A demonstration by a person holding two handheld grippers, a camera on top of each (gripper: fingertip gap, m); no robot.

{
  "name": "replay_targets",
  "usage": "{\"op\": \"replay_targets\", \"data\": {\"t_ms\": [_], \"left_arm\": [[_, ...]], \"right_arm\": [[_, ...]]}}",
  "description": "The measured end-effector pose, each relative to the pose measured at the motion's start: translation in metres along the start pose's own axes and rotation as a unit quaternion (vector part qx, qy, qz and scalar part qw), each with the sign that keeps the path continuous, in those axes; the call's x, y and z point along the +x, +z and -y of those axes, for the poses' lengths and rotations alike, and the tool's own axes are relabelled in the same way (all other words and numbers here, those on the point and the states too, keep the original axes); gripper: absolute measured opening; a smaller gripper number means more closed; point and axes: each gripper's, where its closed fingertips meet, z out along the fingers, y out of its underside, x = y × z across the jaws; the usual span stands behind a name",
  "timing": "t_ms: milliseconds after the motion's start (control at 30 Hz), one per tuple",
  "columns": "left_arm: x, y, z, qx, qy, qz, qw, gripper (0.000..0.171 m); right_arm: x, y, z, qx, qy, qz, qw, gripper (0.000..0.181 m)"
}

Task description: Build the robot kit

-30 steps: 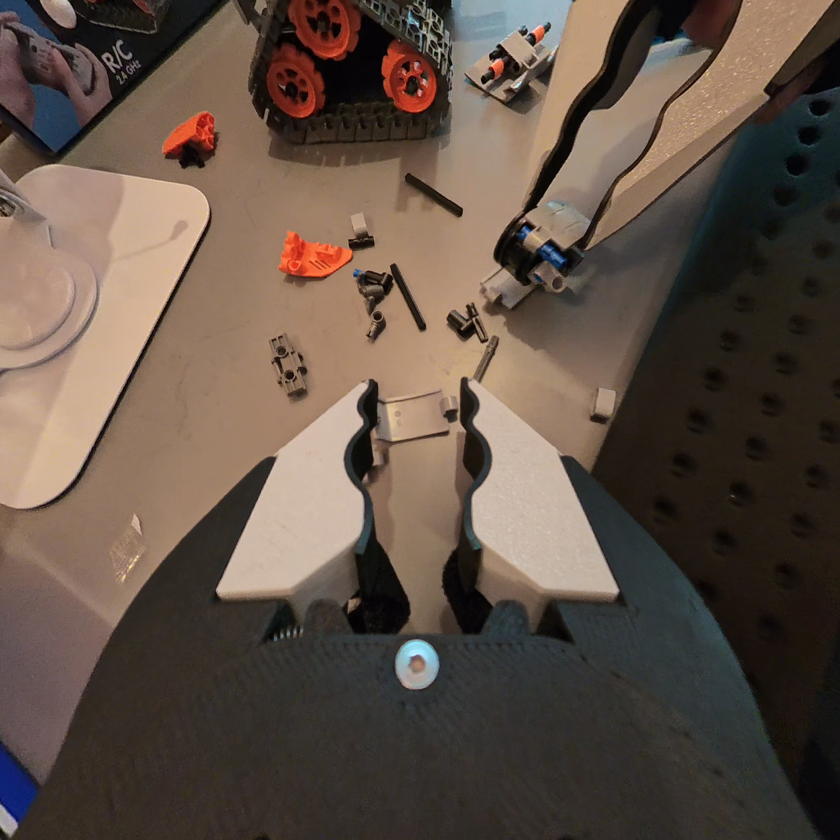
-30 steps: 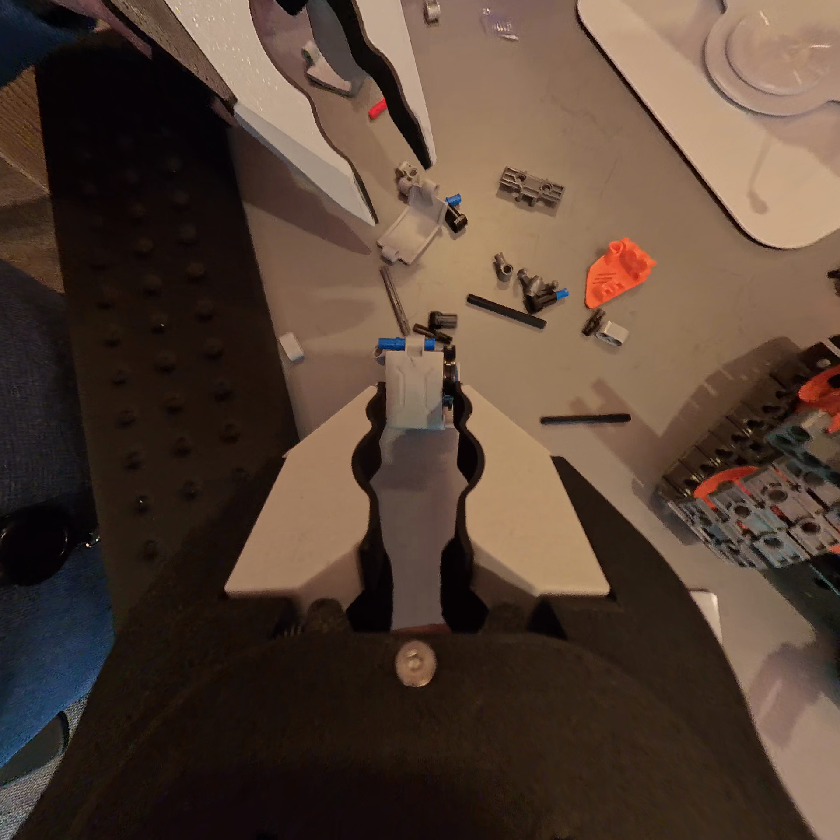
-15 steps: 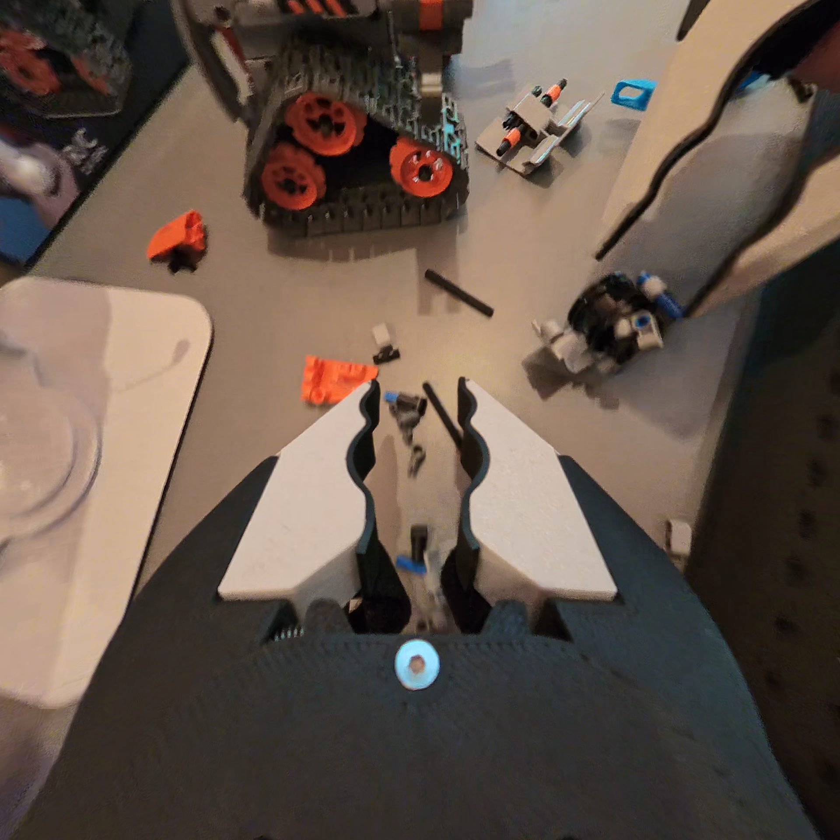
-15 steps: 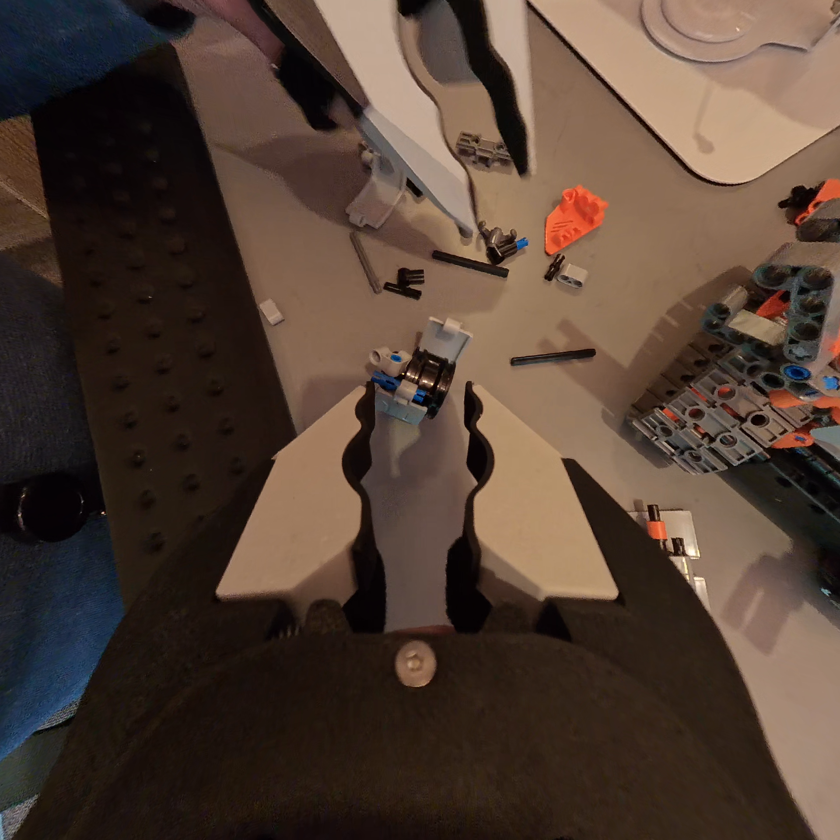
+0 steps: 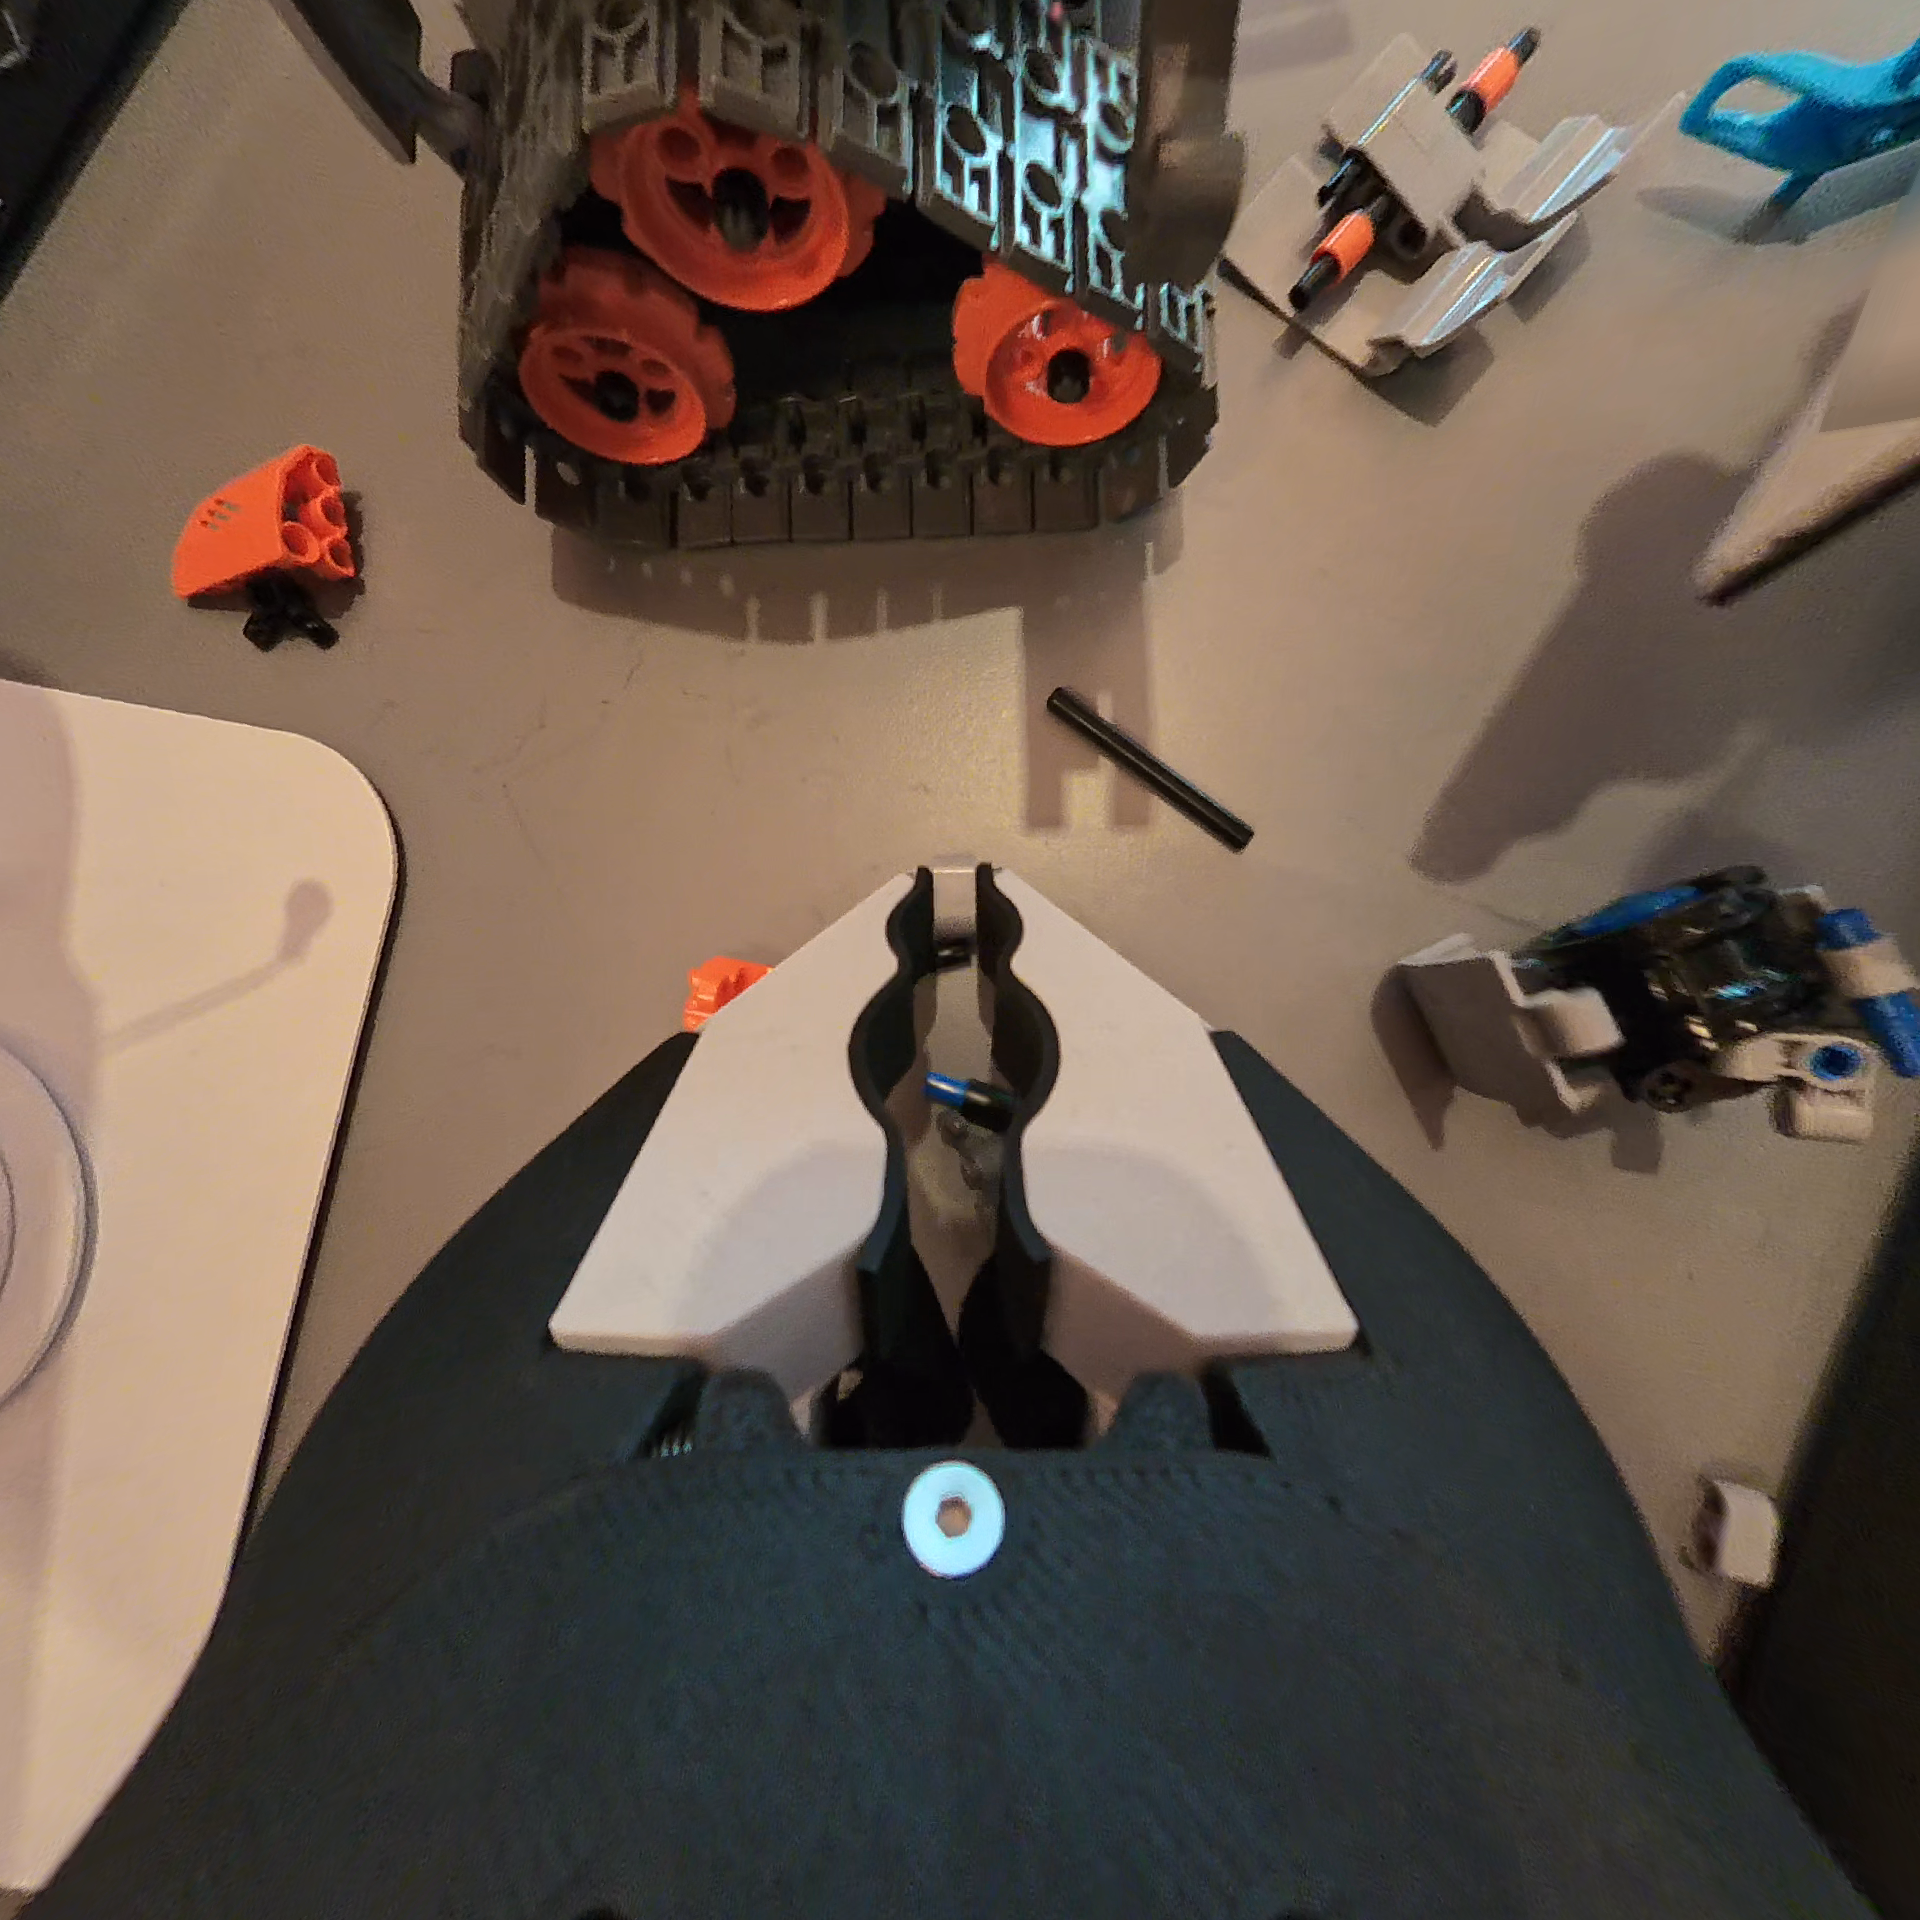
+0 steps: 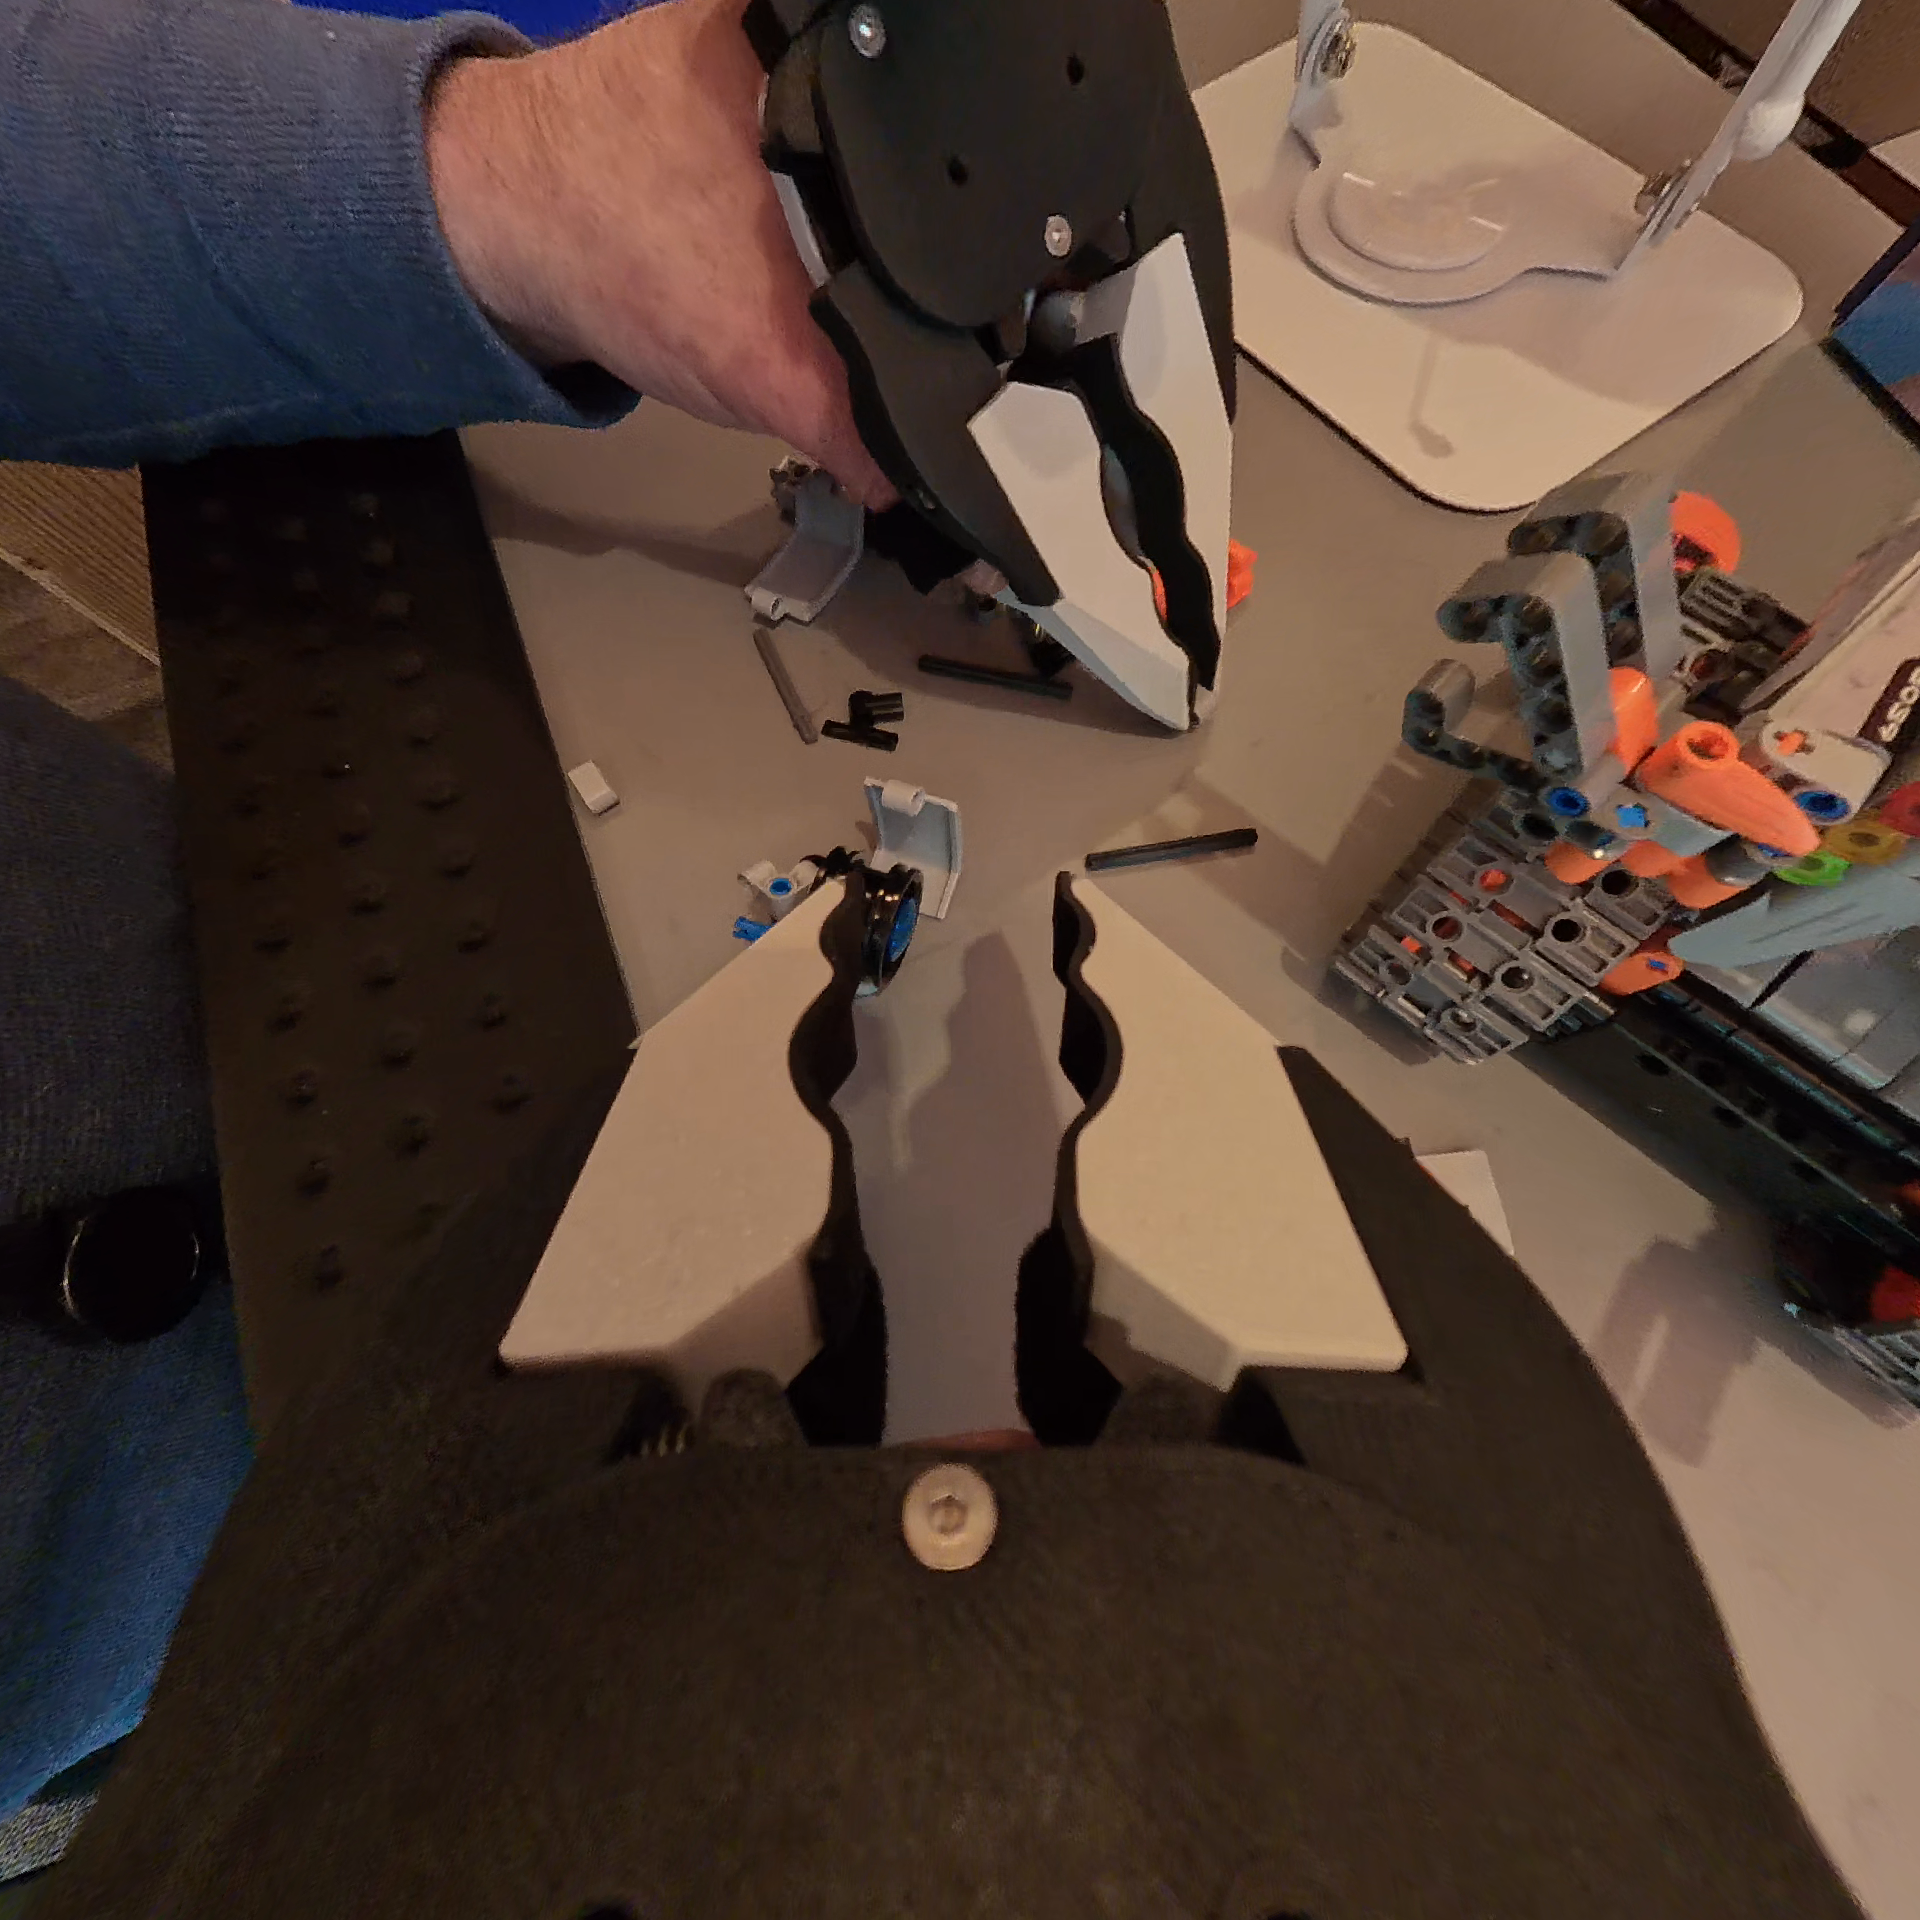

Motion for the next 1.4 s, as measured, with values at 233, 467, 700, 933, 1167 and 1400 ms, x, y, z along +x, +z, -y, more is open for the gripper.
{"op": "replay_targets", "data": {"t_ms": [233,467,700,933,1167,1400], "left_arm": [[0.036,-0.063,-0.026,0.023,-0.024,-0.033,0.999,0.005],[0.063,-0.090,-0.085,-0.006,-0.050,-0.011,0.999,0.006],[0.068,-0.082,-0.104,-0.002,-0.068,-0.024,0.997,0.006],[0.071,-0.083,-0.105,0.008,-0.062,-0.042,0.997,0.017],[0.070,-0.093,-0.114,0.012,-0.066,-0.056,0.996,0.030],[0.072,-0.094,-0.115,0.015,-0.064,-0.054,0.996,0.031]], "right_arm": [[0.011,0.025,0.020,-0.011,-0.029,-0.018,0.999,0.030],[0.034,0.073,0.024,-0.082,-0.047,-0.086,0.992,0.021],[0.054,0.098,0.015,-0.141,-0.031,-0.136,0.980,0.013],[0.053,0.111,0.009,-0.144,0.007,-0.115,0.983,0.000],[0.058,0.108,0.009,-0.135,0.010,-0.124,0.983,0.006],[0.057,0.114,0.014,-0.133,0.035,-0.119,0.983,0.017]]}}
